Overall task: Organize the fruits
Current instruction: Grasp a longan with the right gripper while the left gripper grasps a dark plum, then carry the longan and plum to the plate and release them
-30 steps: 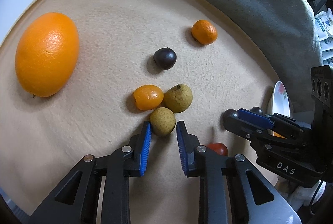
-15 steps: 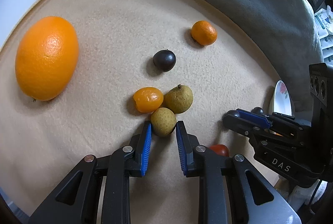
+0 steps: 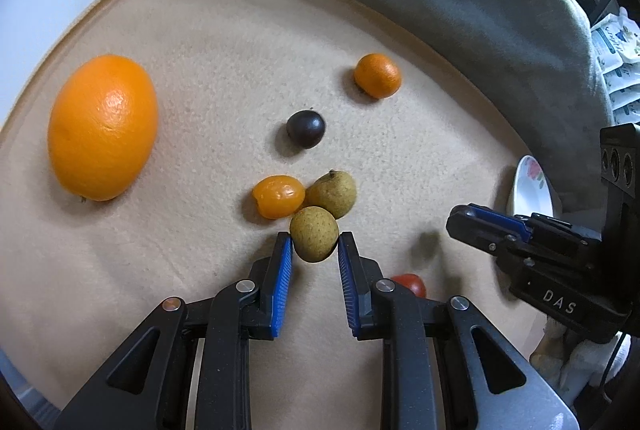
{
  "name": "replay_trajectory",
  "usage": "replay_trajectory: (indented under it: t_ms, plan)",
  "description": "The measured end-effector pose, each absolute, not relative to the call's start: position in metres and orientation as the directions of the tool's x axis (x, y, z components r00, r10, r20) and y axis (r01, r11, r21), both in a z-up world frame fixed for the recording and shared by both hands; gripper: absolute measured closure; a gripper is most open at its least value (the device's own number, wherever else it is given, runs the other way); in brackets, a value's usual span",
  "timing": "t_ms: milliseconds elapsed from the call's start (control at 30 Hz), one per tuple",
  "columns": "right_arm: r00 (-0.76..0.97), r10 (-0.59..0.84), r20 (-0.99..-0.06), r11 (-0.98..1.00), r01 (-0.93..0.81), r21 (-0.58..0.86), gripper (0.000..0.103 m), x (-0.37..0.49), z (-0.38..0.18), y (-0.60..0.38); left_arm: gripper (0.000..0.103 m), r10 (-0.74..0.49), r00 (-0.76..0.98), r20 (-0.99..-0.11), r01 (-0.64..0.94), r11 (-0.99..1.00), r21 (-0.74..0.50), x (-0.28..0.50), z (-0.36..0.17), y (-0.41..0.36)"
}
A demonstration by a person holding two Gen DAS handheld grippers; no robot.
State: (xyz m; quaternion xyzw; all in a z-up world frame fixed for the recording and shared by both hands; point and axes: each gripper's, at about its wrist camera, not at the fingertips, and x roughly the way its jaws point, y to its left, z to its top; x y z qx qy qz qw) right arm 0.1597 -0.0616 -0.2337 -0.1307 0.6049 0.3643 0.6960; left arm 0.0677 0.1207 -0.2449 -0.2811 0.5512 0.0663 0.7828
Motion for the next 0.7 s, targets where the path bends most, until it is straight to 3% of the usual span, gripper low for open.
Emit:
replay_trajectory:
  t_ms: [700]
  plan:
    - [0.132,0.409,-0.903,0.8,-0.527,0.286,0.079,0.189,-0.185,-0.162,0.081,-0.279,0.404,-0.871,-0.257,0.879,-0.401,0.105,-0.216,0.061]
